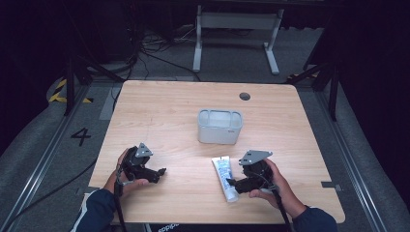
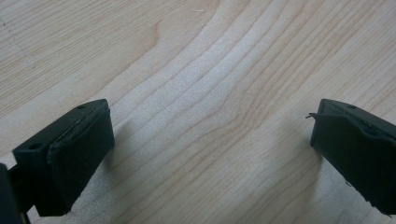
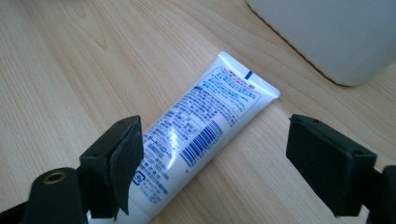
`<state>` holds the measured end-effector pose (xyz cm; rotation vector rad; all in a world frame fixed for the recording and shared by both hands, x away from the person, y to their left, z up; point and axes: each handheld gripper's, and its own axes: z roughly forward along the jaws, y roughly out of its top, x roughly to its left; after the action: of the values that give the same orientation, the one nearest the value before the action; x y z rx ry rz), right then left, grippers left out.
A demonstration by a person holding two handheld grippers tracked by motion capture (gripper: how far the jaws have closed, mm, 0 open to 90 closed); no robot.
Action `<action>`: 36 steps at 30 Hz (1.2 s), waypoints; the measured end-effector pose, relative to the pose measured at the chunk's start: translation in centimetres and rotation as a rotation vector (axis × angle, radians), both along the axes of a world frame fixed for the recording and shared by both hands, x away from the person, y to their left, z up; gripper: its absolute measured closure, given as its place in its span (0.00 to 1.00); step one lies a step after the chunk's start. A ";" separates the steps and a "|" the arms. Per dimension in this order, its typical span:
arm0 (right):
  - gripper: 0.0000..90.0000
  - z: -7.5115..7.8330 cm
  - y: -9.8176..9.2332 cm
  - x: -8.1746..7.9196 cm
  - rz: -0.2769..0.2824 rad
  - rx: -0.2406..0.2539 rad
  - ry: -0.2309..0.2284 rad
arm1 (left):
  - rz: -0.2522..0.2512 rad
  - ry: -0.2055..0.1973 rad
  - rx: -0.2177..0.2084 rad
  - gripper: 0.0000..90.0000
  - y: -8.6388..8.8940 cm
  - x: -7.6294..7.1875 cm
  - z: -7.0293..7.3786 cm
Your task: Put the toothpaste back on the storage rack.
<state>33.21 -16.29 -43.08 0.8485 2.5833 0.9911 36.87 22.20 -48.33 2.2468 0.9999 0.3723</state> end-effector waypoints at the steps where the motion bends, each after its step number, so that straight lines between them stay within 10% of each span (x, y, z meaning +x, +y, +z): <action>1: 0.22 0.0 0.2 0.0 0.000 -0.003 0.003 | 0.001 0.002 -0.001 0.00 0.0 0.0 0.0; 20: 0.25 -2.0 3.0 2.2 -0.066 -0.072 0.199 | 0.001 0.002 -0.002 0.00 0.0 0.0 0.0; 36: 0.30 -2.7 4.6 2.8 -0.075 -0.160 0.200 | -0.001 0.003 -0.002 0.00 0.0 0.0 0.0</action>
<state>35.97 -11.70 -45.74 1.0397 2.7272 0.7005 36.85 22.20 -48.33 2.2465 1.0000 0.3680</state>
